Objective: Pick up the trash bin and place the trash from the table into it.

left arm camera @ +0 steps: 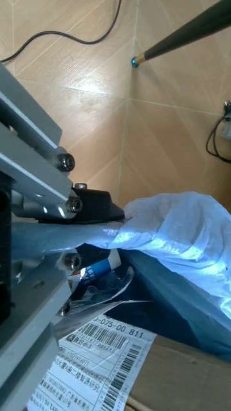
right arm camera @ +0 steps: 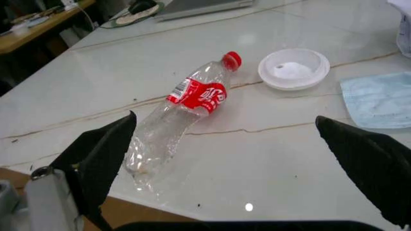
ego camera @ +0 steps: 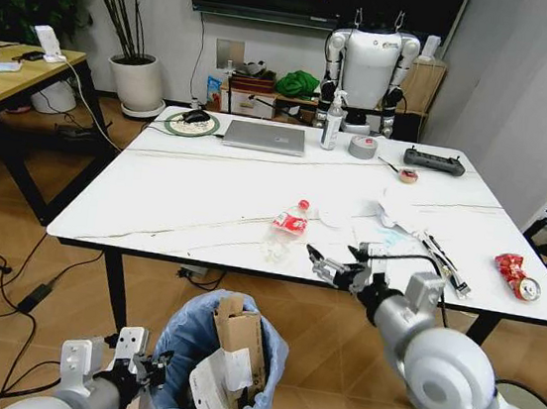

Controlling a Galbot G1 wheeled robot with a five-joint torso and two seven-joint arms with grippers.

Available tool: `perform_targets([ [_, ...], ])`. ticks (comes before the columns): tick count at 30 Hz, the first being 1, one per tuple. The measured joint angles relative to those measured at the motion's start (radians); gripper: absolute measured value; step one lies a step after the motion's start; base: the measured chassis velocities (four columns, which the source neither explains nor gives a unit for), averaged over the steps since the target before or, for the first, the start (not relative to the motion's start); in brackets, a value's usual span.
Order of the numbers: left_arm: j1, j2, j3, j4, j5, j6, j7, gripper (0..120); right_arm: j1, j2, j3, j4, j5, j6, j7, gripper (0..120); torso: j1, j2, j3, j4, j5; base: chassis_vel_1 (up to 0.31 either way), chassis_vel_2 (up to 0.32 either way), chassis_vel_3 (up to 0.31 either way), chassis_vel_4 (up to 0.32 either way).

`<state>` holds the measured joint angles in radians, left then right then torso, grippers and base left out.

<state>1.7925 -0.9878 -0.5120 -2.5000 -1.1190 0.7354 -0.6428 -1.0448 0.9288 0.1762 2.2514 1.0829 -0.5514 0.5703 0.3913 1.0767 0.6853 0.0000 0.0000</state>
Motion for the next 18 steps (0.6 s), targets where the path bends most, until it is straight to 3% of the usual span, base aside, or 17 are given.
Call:
perform_targets([
  [8,0.016,-0.001,-0.006,0.000,0.005,0.000,0.001,0,0.118,0.033,-0.097,-0.039,0.096,-0.014,0.130,100,0.000,0.000,0.000,0.0002,0.0000,0.000,0.000,0.000,0.000],
  [18,0.030,-0.003,-0.015,0.000,0.007,0.000,0.001,0,0.161,0.048,-0.183,-0.065,0.058,0.010,0.047,100,0.000,0.000,0.000,0.0000,-0.0001,0.000,0.000,0.000,0.000],
])
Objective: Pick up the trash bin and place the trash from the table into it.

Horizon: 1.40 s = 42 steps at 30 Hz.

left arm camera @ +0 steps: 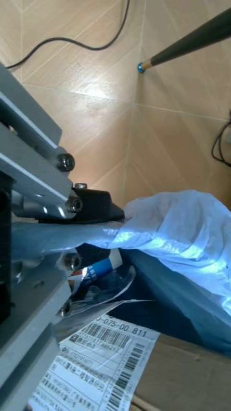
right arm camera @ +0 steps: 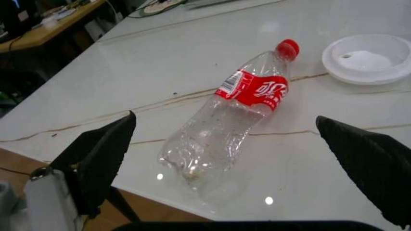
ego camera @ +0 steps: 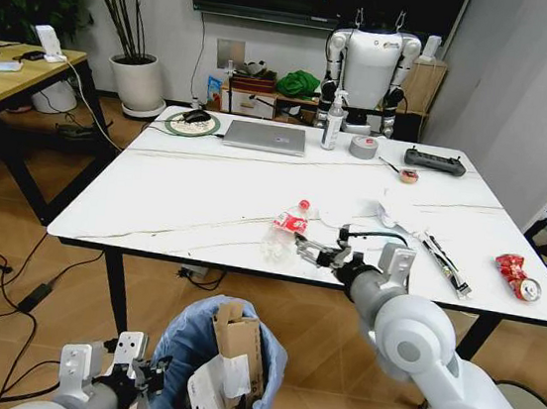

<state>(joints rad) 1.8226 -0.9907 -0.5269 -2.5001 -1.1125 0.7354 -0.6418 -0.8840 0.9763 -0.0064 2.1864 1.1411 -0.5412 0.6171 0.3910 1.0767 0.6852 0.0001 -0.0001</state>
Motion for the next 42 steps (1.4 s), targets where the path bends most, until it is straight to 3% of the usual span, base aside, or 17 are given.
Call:
perform_targets([
  [9,0.014,-0.006,-0.002,0.000,0.007,0.000,-0.001,0,0.080,0.017,-0.100,-0.053,-0.046,-0.010,0.012,100,0.000,0.000,0.000,0.0001,0.0001,0.000,0.000,0.000,0.000],
  [18,0.014,-0.013,-0.002,0.000,0.010,0.000,-0.001,0,0.154,0.002,-0.194,-0.092,-0.122,-0.025,-0.126,100,0.000,0.000,0.000,0.0001,0.0000,0.000,0.000,0.000,0.000],
  [28,0.015,-0.006,-0.002,0.000,0.006,0.000,-0.001,0,0.147,-0.036,-0.184,-0.129,-0.189,-0.033,-0.240,100,0.000,0.000,0.000,-0.0001,0.0001,0.000,0.000,0.000,0.000],
  [32,0.016,-0.005,-0.002,0.000,0.005,0.000,-0.002,0,0.148,-0.052,-0.172,-0.138,-0.232,-0.039,-0.349,100,0.000,0.000,0.000,-0.0001,0.0001,0.000,0.000,0.000,0.000],
  [42,0.020,-0.008,-0.003,0.000,0.005,0.000,-0.004,0,0.183,-0.055,-0.202,-0.156,-0.248,-0.052,-0.373,98,0.000,0.000,0.000,0.0000,0.0001,0.000,0.000,0.000,0.000],
])
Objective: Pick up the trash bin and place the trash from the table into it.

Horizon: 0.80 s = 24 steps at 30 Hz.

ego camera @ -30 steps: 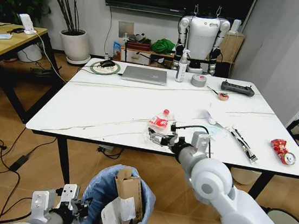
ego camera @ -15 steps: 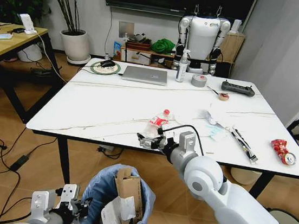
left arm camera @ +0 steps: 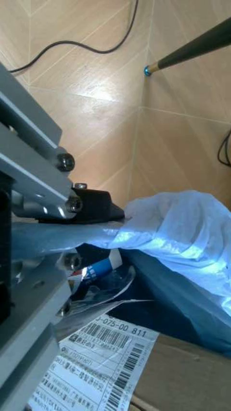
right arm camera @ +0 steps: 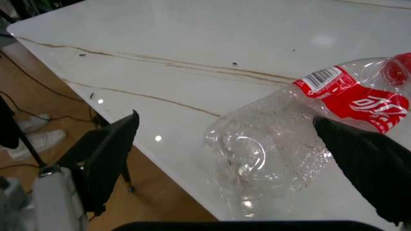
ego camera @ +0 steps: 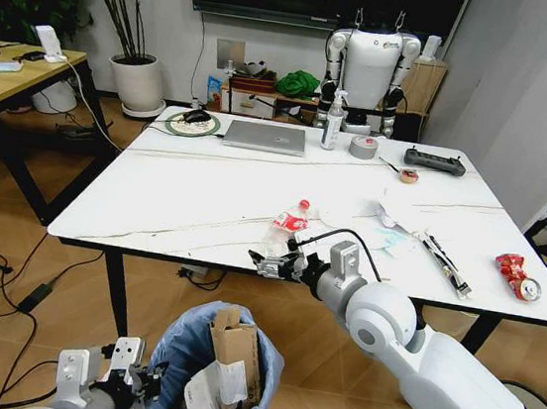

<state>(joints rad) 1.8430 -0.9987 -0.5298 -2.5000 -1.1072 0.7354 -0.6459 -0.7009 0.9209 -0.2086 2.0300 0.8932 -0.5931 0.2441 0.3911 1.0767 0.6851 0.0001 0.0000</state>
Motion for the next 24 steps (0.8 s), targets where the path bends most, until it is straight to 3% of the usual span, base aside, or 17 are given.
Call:
perform_targets([
  [3,0.005,-0.002,0.000,0.000,0.001,0.000,0.000,0,0.008,-0.007,-0.001,-0.024,-0.047,0.000,-0.051,82,0.000,0.000,0.000,0.0001,0.0000,0.000,0.000,0.000,0.000],
  [19,0.009,0.000,-0.005,0.000,-0.006,0.000,-0.001,0,-0.010,-0.015,0.002,-0.075,-0.155,0.022,-0.134,65,0.000,0.000,0.000,0.0000,0.0001,0.000,0.000,0.000,0.000],
  [23,0.007,0.002,-0.007,0.000,-0.008,0.000,-0.001,0,-0.015,-0.015,0.003,-0.084,-0.190,0.034,-0.145,46,0.000,0.000,0.000,0.0000,0.0001,0.000,0.000,0.000,0.000],
  [24,0.007,0.002,-0.007,0.000,-0.008,0.000,-0.001,0,-0.015,-0.015,0.003,-0.084,-0.190,0.034,-0.145,46,0.000,0.000,0.000,0.0000,0.0001,0.000,0.000,0.000,0.000],
])
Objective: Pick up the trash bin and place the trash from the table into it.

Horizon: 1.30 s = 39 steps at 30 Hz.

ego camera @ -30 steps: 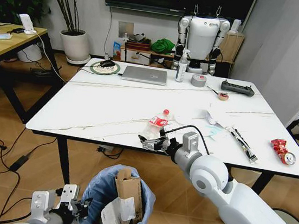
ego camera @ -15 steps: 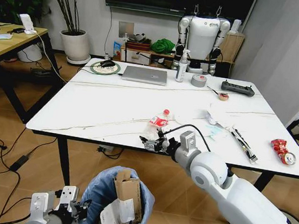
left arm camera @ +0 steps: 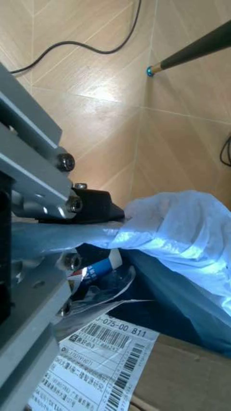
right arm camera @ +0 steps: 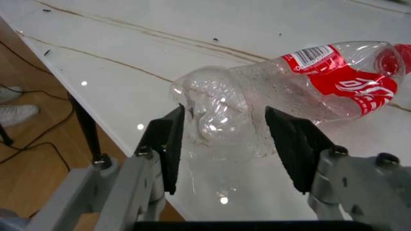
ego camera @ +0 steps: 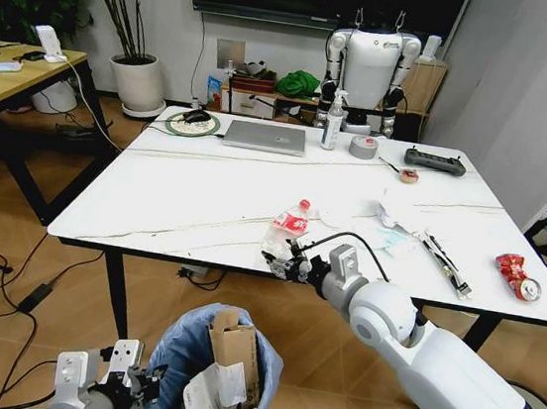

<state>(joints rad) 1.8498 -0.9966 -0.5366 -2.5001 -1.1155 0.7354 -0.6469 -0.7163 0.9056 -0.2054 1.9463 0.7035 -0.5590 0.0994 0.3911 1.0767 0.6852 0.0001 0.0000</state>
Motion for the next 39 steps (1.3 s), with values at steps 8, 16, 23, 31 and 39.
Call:
perform_targets([
  [8,-0.006,0.000,0.000,0.000,-0.002,0.000,0.001,0,-0.001,0.000,-0.001,-0.010,-0.035,0.018,-0.015,16,0.000,0.000,0.000,0.0000,0.0000,0.000,0.000,0.000,0.000],
  [16,-0.006,-0.002,0.000,0.000,-0.002,0.000,0.002,0,-0.003,0.004,0.003,-0.012,-0.036,0.020,0.009,0,0.000,0.000,0.000,0.0000,0.0000,0.000,0.000,0.000,0.000],
  [23,-0.005,-0.004,0.000,0.000,-0.002,0.000,0.002,0,0.006,0.024,0.033,0.003,0.037,0.023,0.093,0,0.000,0.000,0.000,-0.0002,0.0000,0.000,0.000,0.000,0.000],
  [31,0.004,-0.013,0.007,0.000,0.010,0.000,0.004,0,0.161,0.161,0.007,-0.020,0.397,-0.033,0.516,29,0.000,0.000,0.000,0.0002,-0.0002,0.000,0.000,0.000,0.000],
  [39,0.008,-0.020,0.010,0.000,0.019,0.000,0.007,0,0.265,0.301,-0.042,-0.117,0.536,-0.063,0.649,59,0.000,0.000,0.000,0.0001,-0.0003,0.000,0.000,0.000,0.000],
])
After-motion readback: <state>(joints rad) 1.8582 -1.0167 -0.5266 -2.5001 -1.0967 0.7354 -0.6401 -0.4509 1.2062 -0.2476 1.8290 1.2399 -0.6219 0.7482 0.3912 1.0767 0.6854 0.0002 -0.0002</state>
